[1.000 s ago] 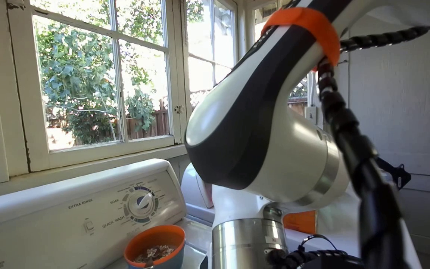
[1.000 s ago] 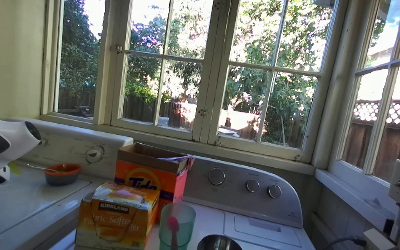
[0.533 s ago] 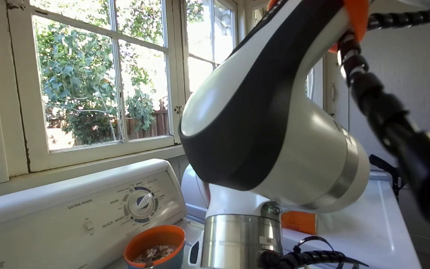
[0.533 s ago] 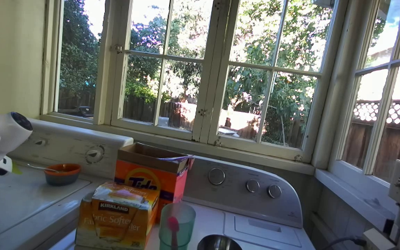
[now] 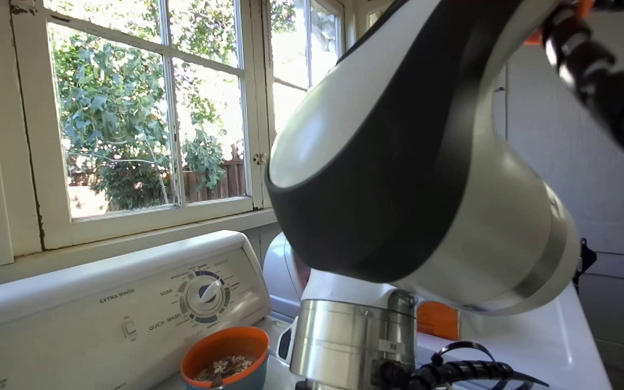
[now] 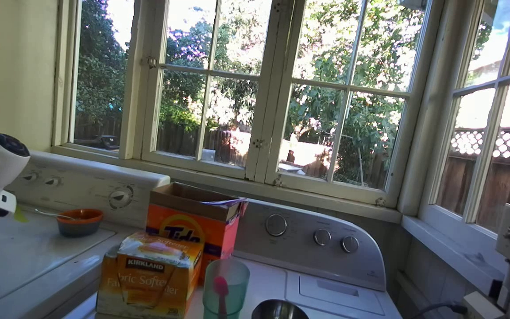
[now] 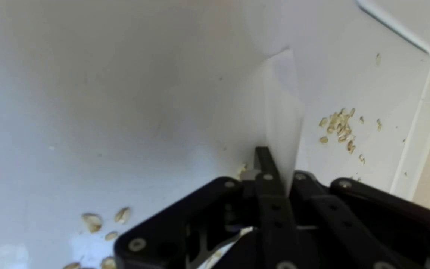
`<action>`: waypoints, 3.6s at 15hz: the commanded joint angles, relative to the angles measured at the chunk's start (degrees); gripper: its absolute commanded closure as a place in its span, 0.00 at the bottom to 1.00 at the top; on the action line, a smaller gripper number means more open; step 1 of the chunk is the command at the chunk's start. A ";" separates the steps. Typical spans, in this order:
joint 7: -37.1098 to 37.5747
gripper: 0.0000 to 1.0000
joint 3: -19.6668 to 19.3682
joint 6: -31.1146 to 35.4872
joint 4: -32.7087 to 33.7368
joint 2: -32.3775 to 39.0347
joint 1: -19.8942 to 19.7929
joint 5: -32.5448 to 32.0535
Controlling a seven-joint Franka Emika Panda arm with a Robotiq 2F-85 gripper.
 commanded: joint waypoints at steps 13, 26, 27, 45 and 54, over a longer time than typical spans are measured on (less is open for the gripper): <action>5.03 1.00 1.41 15.41 -5.44 -4.07 -6.17 -11.47; -3.24 1.00 5.04 19.36 -4.54 -9.63 -8.22 24.09; -2.58 1.00 4.51 20.93 -4.37 -9.45 -7.39 25.60; 10.29 0.22 6.22 26.14 -5.65 -8.19 -5.78 28.34; 39.22 0.00 -22.23 23.95 -5.93 -5.59 21.92 -12.91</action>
